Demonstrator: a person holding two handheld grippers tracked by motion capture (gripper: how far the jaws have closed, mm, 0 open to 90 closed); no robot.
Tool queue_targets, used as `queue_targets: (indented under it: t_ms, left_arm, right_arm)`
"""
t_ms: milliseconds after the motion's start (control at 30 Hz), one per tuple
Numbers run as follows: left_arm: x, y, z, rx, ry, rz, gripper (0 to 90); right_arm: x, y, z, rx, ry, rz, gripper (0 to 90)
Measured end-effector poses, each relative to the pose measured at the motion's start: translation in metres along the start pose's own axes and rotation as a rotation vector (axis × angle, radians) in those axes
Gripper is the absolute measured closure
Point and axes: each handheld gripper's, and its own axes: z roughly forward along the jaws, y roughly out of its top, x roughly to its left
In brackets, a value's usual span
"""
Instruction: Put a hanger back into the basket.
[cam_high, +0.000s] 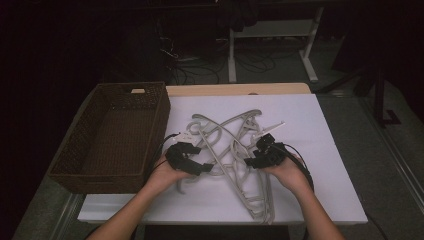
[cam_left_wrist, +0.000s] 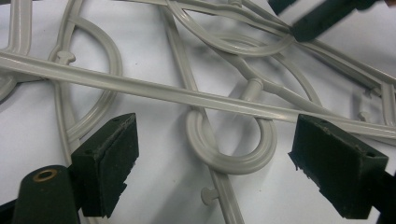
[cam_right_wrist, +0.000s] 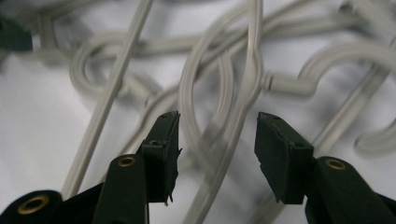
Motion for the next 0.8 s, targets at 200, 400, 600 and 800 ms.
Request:
queue_targets:
  t_ms: [200,400,600,800]
  left_arm:
    - [0.000,0.000,0.000,-0.002,0.001,-0.001,14.8]
    - [0.000,0.000,-0.001,-0.005,0.004,0.001,14.8]
    - [0.001,0.000,-0.002,-0.005,0.005,0.001,14.8]
    - [-0.001,0.001,-0.004,-0.014,0.007,0.002,14.8]
  right_arm:
    - [0.005,-0.017,0.001,0.029,0.008,0.022,49.7]
    - [0.008,-0.026,0.006,0.068,0.006,0.018,55.8]
    - [0.004,-0.024,0.006,0.070,-0.019,0.008,69.2]
    - [-0.003,-0.023,0.001,0.056,-0.034,0.004,75.0]
